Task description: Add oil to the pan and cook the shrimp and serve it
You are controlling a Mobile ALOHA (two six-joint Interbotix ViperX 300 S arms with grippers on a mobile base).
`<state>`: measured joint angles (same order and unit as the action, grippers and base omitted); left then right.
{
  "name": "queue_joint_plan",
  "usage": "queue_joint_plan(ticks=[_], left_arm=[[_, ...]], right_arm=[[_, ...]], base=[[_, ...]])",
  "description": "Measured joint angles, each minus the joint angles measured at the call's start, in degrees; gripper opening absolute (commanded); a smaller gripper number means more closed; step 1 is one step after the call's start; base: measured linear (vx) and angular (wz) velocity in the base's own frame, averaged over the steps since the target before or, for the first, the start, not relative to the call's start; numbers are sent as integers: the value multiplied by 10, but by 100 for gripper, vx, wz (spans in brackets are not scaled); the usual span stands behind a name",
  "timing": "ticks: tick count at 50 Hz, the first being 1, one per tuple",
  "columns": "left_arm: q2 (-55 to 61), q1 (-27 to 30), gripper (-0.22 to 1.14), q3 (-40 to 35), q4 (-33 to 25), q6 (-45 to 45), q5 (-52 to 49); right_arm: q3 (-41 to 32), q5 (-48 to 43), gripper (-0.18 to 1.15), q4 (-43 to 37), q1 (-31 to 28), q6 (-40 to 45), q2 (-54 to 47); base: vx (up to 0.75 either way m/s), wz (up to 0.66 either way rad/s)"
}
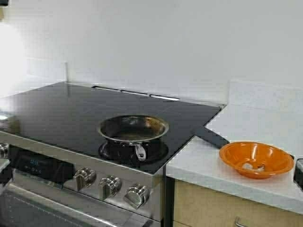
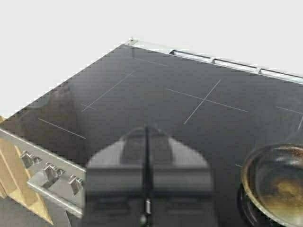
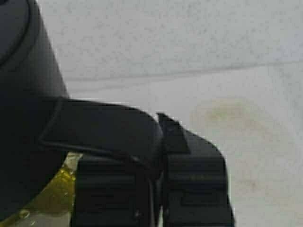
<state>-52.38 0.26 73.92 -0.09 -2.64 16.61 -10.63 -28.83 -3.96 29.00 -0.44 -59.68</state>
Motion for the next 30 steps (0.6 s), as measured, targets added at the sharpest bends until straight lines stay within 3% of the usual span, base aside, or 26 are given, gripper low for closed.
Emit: queue_joint_plan(ticks=[4, 7, 30], left_arm=[[0, 0, 3, 0, 0, 0, 1], [-1, 0, 3, -1, 1, 0, 0], [-4, 0, 3, 0, 1, 1, 1]], right_arm=[[-9, 21, 97, 0, 3, -2, -4], [-14, 40, 107, 0, 5, -1, -11], [-25, 66, 104, -2, 16, 3, -17]], base=[[0, 0], [0, 0], [0, 0]])
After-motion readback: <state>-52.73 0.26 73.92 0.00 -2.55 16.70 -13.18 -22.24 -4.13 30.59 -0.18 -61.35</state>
